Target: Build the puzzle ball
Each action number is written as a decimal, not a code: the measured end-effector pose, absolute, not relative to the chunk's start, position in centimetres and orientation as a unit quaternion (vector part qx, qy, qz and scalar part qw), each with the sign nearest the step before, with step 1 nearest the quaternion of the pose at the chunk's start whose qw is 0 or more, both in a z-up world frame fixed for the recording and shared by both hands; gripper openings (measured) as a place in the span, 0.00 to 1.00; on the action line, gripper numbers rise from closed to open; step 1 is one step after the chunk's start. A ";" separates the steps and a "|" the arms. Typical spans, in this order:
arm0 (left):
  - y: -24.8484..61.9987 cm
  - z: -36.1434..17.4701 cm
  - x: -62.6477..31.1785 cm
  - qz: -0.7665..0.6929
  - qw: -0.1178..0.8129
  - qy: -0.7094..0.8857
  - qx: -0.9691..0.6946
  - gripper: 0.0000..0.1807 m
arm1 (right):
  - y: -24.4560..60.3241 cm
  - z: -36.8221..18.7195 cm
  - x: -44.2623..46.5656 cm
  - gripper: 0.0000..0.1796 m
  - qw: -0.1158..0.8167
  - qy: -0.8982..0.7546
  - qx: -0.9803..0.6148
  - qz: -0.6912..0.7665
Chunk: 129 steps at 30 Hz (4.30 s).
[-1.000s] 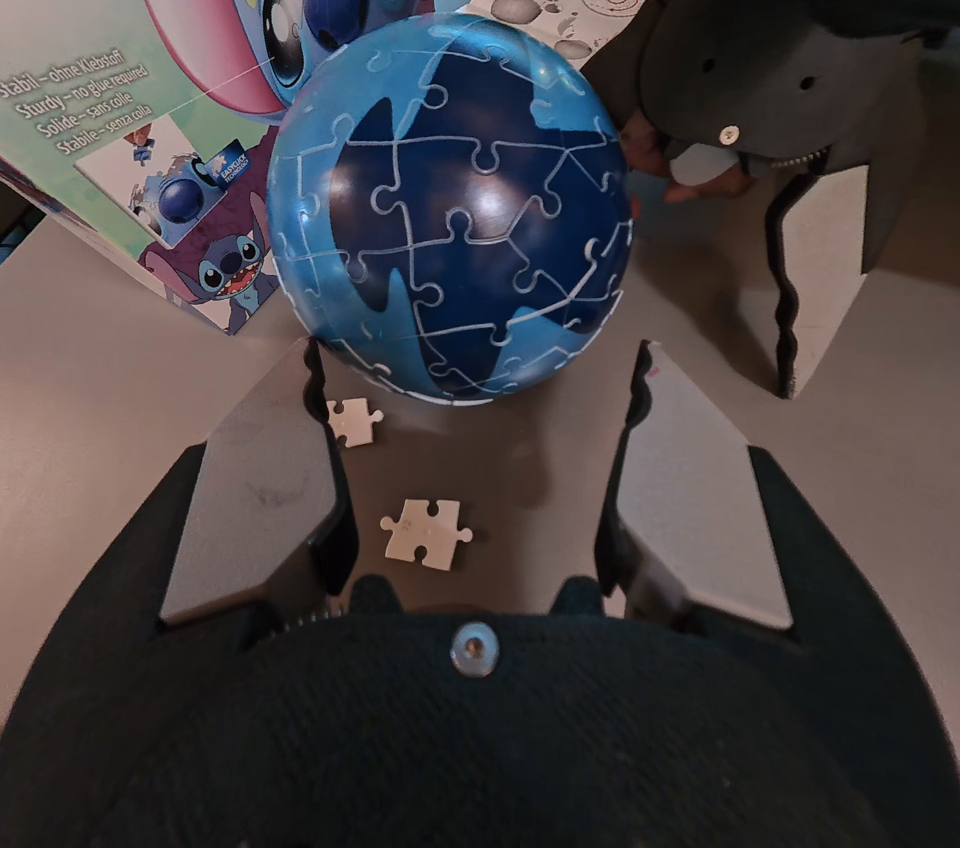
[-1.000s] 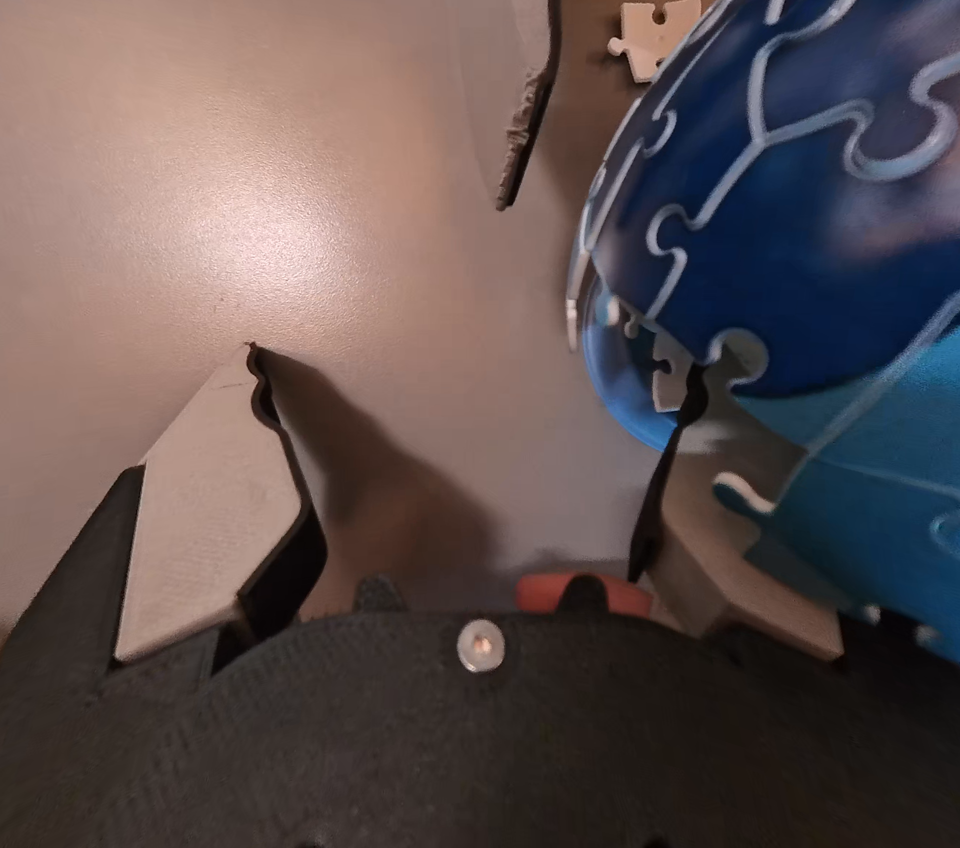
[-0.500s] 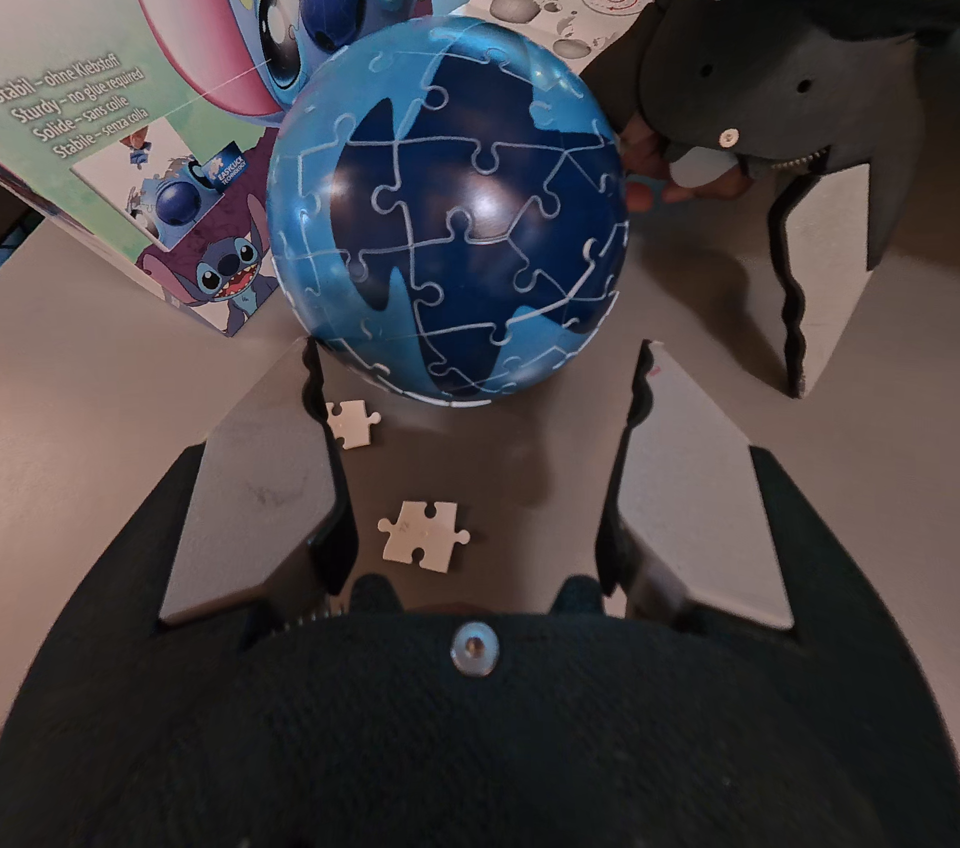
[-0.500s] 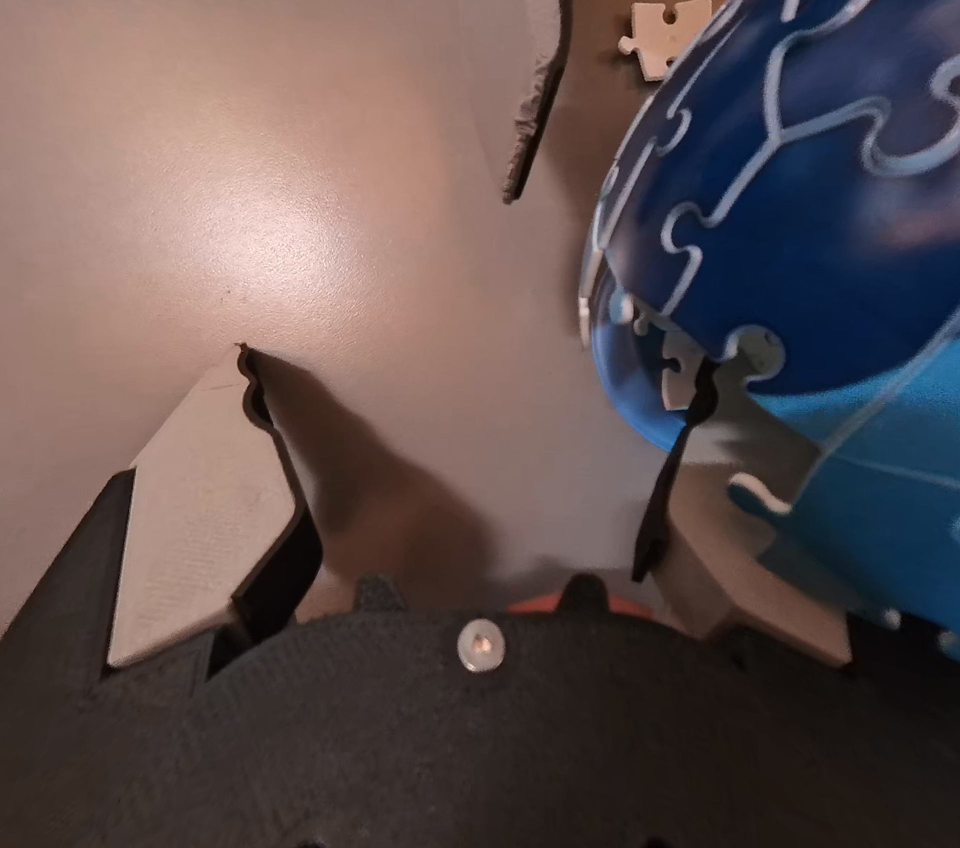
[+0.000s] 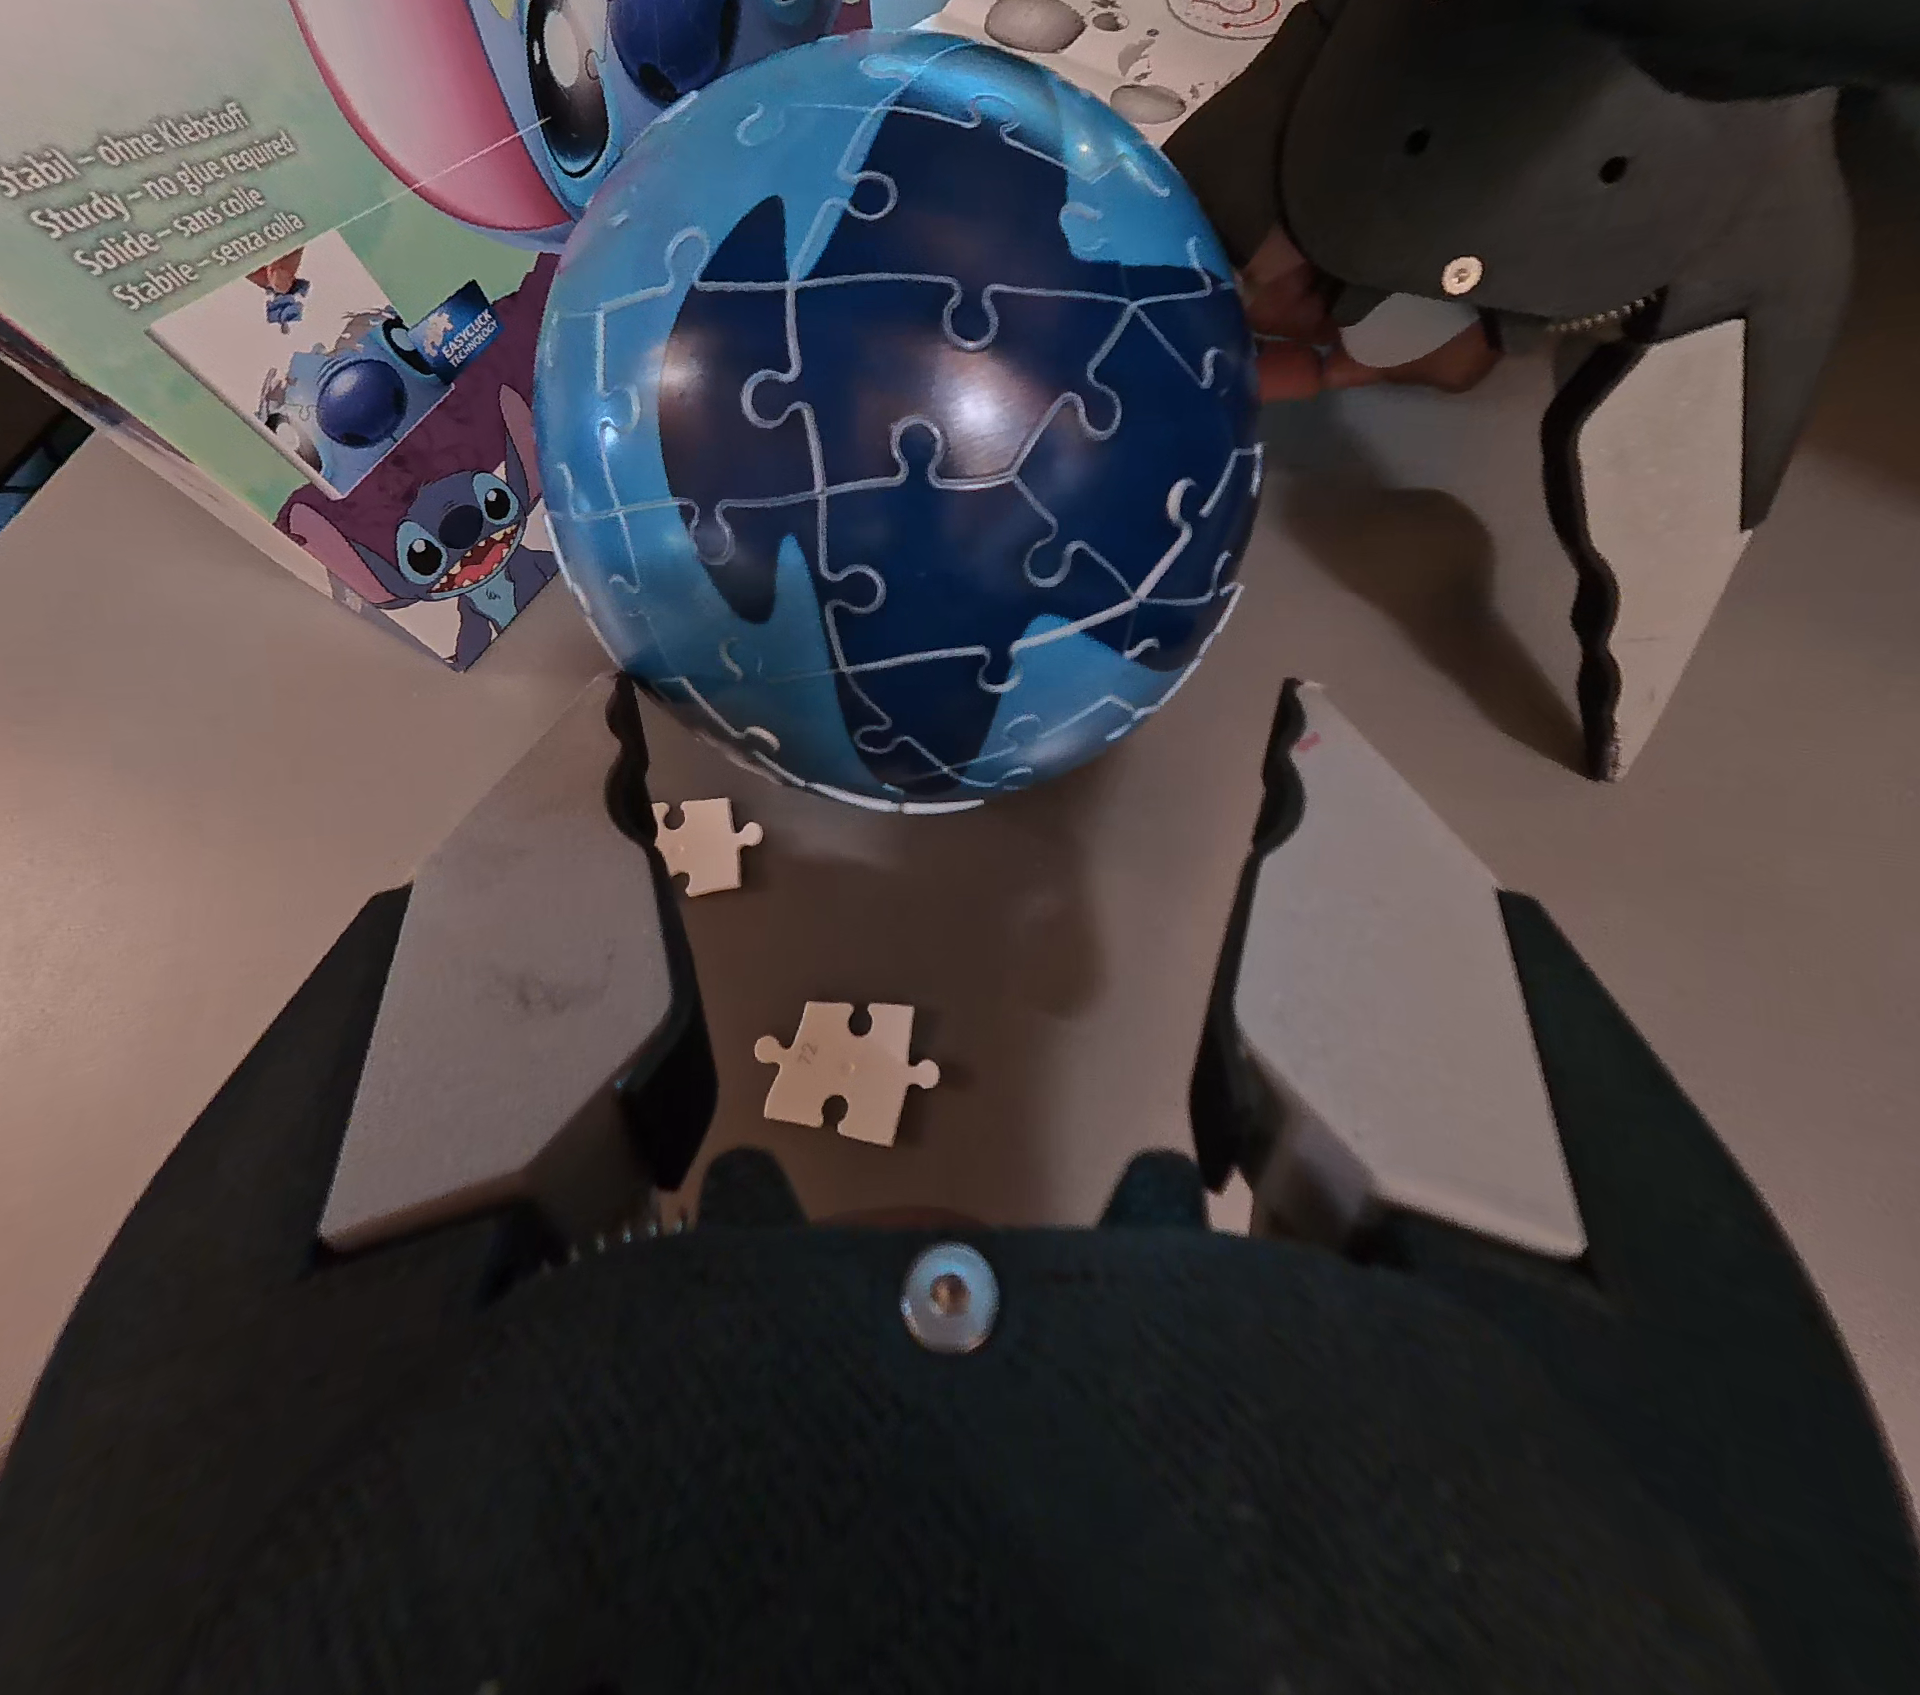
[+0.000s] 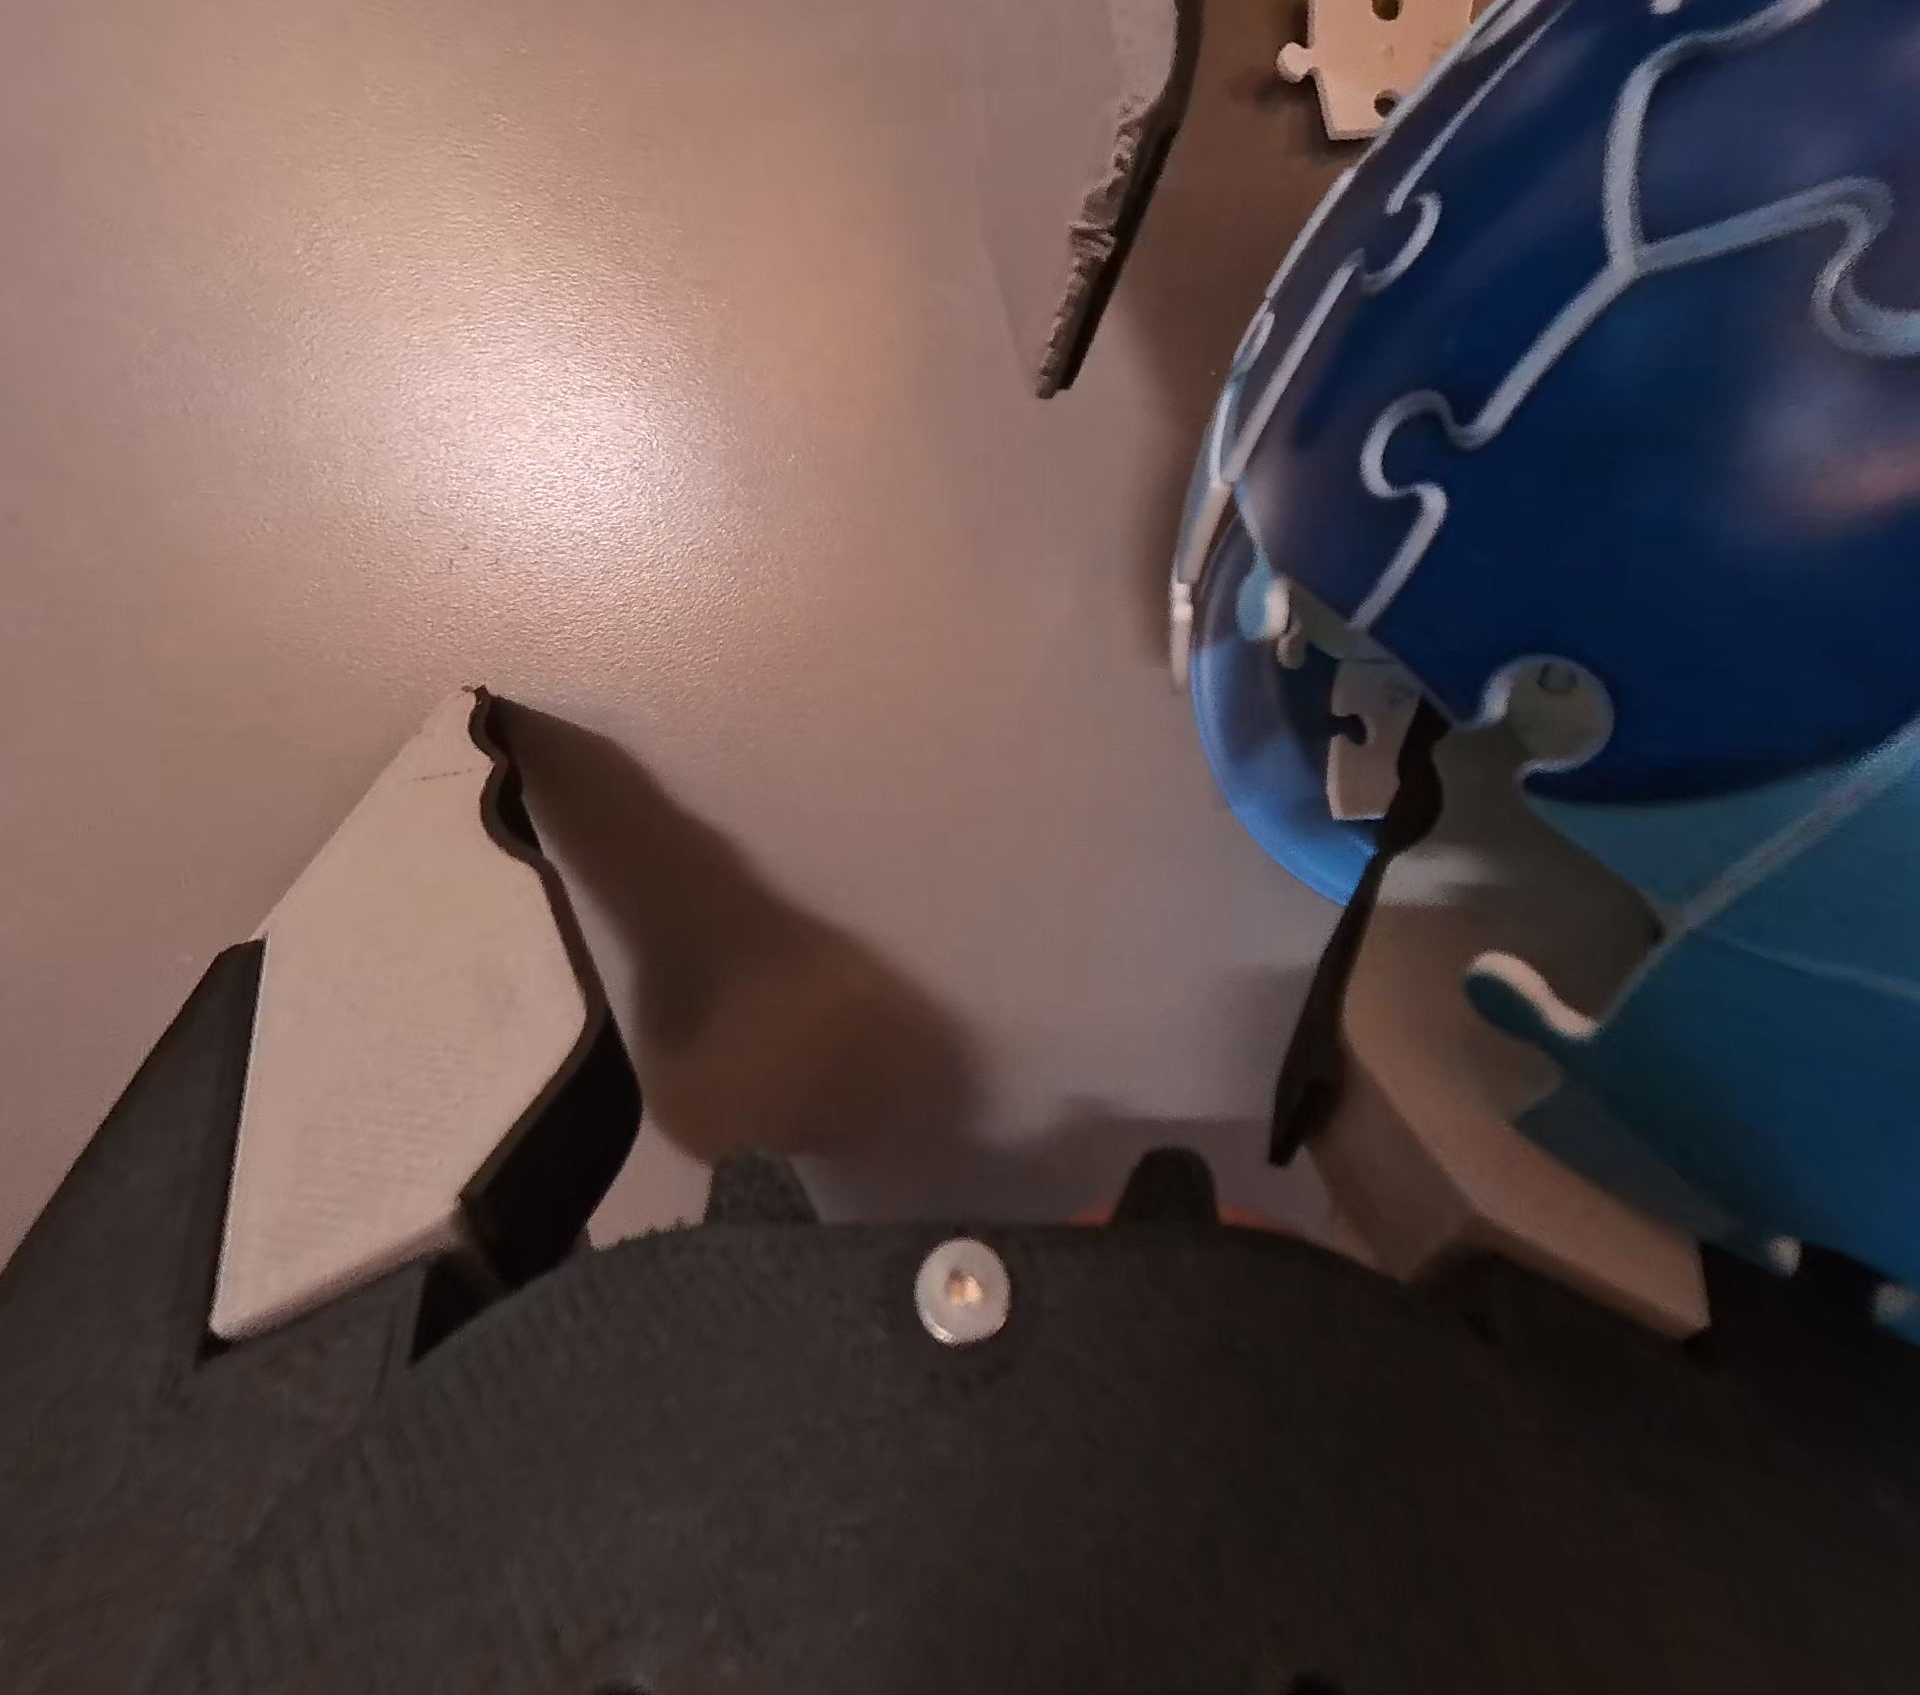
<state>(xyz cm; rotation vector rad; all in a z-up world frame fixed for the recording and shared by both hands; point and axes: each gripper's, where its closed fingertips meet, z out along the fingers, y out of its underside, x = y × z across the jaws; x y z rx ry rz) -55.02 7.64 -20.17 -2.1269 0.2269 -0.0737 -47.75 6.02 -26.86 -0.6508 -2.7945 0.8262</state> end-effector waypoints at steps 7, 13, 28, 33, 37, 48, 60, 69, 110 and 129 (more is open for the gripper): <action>7.5 -20.2 -55.0 -0.030 0.479 0.095 -0.872 0.64 | 5.5 -26.6 -47.9 0.86 0.090 -0.927 -0.210 0.299; 7.5 -20.4 -54.9 -0.031 0.474 0.095 -0.875 0.64 | 6.5 -24.9 -48.9 0.49 0.168 -0.908 -0.226 0.309; 6.9 -21.9 -54.8 -0.021 0.444 0.110 -0.889 0.63 | 11.4 -18.6 -47.4 0.54 0.342 -0.792 -0.210 0.460; 6.9 -21.8 -54.7 -0.009 0.443 0.116 -0.889 0.63 | 12.7 -16.7 -46.7 0.55 0.337 -0.744 -0.218 0.534; 6.8 -22.1 -54.7 -0.005 0.442 0.118 -0.889 0.64 | 12.4 -16.9 -46.6 0.55 0.359 -0.744 -0.201 0.527; 7.0 -22.2 -54.5 0.005 0.440 0.124 -0.889 0.65 | 12.7 -17.0 -46.9 0.54 0.317 -0.742 -0.220 0.548; 7.6 -22.1 -52.8 0.001 0.438 0.151 -0.886 0.65 | 8.9 -22.5 -45.9 0.50 0.274 -0.854 -0.173 0.407; 7.8 -21.8 -52.1 0.003 0.440 0.164 -0.883 0.64 | 9.5 -24.1 -46.9 0.46 0.260 -0.872 -0.214 0.356; 9.1 -21.2 -52.4 -0.074 0.490 0.068 -0.866 0.64 | 16.3 -18.5 -50.0 0.55 0.191 -0.723 -0.353 0.563; 9.3 -20.9 -52.8 0.001 0.485 0.082 -0.871 0.55 | 12.4 -23.1 -45.4 0.42 0.343 -0.885 -0.139 0.282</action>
